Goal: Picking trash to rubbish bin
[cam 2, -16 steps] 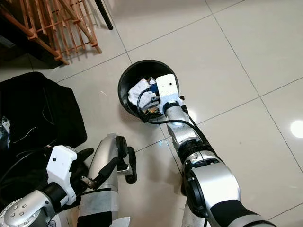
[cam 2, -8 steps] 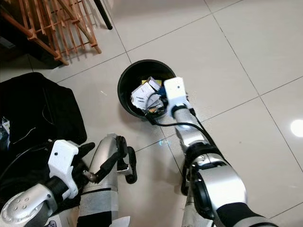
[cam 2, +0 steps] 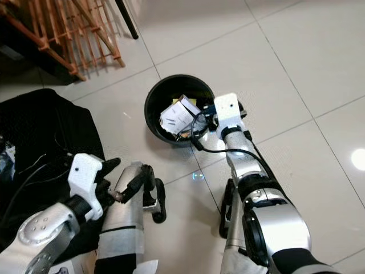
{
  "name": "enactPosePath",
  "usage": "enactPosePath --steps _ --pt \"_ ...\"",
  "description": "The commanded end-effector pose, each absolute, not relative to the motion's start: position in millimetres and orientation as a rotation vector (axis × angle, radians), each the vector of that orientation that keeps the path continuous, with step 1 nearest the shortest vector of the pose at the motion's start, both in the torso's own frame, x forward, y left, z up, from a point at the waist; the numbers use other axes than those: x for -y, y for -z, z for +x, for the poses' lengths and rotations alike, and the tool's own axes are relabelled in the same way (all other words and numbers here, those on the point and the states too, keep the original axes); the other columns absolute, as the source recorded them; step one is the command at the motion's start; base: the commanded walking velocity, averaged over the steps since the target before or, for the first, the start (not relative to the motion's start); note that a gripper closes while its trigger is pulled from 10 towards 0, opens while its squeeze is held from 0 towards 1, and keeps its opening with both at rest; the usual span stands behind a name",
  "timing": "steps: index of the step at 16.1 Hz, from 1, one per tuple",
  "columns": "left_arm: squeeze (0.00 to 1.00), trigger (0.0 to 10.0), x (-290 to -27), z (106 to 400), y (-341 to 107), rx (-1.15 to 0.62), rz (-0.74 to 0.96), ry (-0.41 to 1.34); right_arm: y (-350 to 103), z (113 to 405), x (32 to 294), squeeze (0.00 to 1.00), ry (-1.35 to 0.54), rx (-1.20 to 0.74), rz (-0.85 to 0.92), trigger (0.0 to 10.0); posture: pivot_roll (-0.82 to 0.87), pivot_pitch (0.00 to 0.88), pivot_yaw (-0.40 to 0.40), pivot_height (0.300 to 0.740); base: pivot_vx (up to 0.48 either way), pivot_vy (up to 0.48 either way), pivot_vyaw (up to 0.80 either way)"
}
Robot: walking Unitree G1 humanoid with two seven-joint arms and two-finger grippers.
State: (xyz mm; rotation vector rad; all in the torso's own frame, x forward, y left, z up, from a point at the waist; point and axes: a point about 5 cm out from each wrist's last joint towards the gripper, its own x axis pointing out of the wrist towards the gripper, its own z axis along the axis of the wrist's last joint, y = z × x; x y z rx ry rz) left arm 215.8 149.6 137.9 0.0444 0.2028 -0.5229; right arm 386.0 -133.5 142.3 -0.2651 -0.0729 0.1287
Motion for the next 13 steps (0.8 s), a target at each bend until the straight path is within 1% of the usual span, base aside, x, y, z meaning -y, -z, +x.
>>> enactPosePath --steps 1,2,3,4,6,9,10,11,12,13 --pt "0.0 10.0 -150 214 -128 -0.239 0.042 0.536 -133 380 135 1.0 -0.147 0.064 -0.247 10.0 0.24 0.464 0.108 0.609 0.0 0.0 0.0" --pt "0.0 10.0 -148 221 -128 -0.221 0.045 0.543 -137 380 141 1.0 -0.15 0.081 -0.227 10.0 0.22 0.431 0.105 0.609 0.0 0.0 0.0" --pt "0.0 10.0 -147 224 -128 -0.215 0.045 0.544 -137 380 143 1.0 -0.151 0.087 -0.221 10.0 0.22 0.416 0.103 0.609 0.0 0.0 0.0" --pt "0.0 10.0 -145 229 -128 -0.201 0.043 0.545 -139 378 146 0.0 -0.153 0.108 -0.219 10.0 0.21 0.39 0.1 0.609 0.0 0.0 0.0" --pt "0.0 10.0 -140 236 -126 -0.183 0.031 0.546 -140 372 152 0.0 -0.139 0.133 -0.196 10.0 0.17 0.332 0.093 0.609 0.0 0.0 0.0" --pt "0.0 10.0 -132 245 -121 -0.163 0.022 0.558 -141 361 157 0.0 -0.114 0.162 -0.173 10.0 0.13 0.279 0.088 0.609 0.0 0.0 0.0" --pt "0.0 10.0 -132 247 -121 -0.16 0.023 0.559 -142 358 158 0.0 -0.105 0.176 -0.163 10.0 0.13 0.279 0.088 0.614 0.0 0.0 0.0" --pt "0.0 10.0 -131 254 -119 -0.15 0.024 0.559 -143 354 163 0.0 -0.083 0.179 -0.149 10.0 0.11 0.246 0.089 0.624 0.0 0.0 0.0" --pt "0.0 10.0 -130 256 -119 -0.147 0.024 0.56 -143 354 165 0.0 -0.076 0.178 -0.146 10.0 0.11 0.246 0.089 0.629 0.0 0.0 0.0" --pt "0.0 10.0 -130 260 -119 -0.142 0.027 0.563 -146 354 169 0.0 -0.064 0.184 -0.144 10.0 0.1 0.226 0.096 0.639 0.0 0.0 0.0"
